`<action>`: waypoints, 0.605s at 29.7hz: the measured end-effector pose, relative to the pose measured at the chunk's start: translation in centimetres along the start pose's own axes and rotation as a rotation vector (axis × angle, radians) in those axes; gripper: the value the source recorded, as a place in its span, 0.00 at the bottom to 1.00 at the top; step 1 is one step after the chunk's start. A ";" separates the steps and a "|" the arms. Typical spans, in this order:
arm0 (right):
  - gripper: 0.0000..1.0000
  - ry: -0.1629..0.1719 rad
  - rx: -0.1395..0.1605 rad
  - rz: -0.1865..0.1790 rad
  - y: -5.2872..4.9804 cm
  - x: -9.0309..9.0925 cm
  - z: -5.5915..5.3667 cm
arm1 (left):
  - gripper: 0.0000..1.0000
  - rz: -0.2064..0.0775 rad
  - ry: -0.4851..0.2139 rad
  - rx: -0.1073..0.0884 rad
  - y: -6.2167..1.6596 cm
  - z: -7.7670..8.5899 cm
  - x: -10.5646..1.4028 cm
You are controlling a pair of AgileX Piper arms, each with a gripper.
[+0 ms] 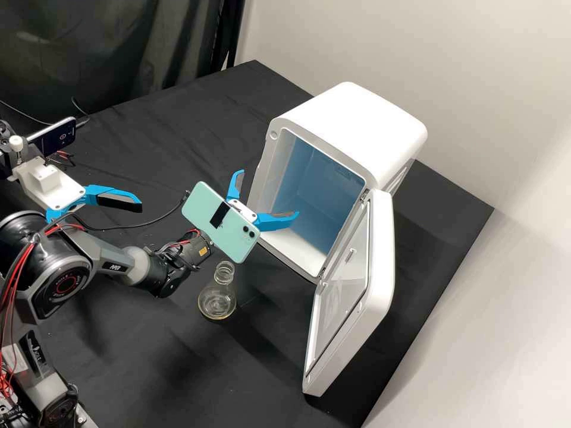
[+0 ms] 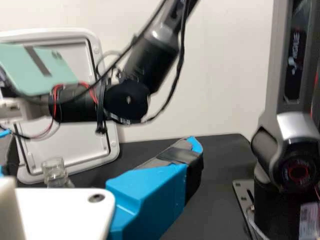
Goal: Place the flask in the incubator
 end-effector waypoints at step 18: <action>1.00 0.000 0.000 0.000 0.0 0.0 0.0 | 1.00 -0.021 0.058 -0.017 -2.77 -3.2 -3.4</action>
